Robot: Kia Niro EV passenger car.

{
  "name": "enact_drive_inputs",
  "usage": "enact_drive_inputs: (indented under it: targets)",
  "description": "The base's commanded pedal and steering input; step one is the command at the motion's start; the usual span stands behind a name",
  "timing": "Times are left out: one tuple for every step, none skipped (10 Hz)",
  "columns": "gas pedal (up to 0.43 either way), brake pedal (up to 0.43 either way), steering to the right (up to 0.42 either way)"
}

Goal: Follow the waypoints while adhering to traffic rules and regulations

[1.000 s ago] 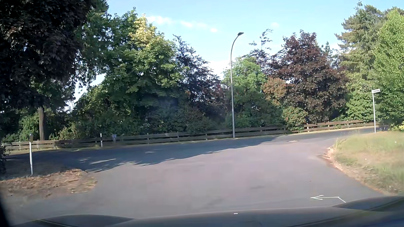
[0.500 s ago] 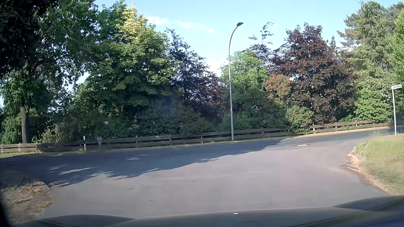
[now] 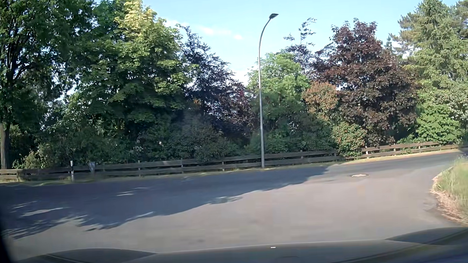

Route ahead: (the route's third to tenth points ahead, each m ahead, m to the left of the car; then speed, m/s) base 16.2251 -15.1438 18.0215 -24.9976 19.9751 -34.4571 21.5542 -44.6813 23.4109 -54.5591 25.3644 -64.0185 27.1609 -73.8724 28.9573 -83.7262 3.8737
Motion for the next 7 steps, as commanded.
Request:
enact_drive_inputs:
  targets:
    - [0.008, 0.006, 0.098]
    - [0.087, 0.006, 0.109]
    - [0.138, 0.006, 0.12]
    - [0.169, 0.006, 0.132]
    - [0.197, 0.006, 0.143]
    - [0.209, 0.006, 0.157]
    - [0.22, 0.006, 0.171]
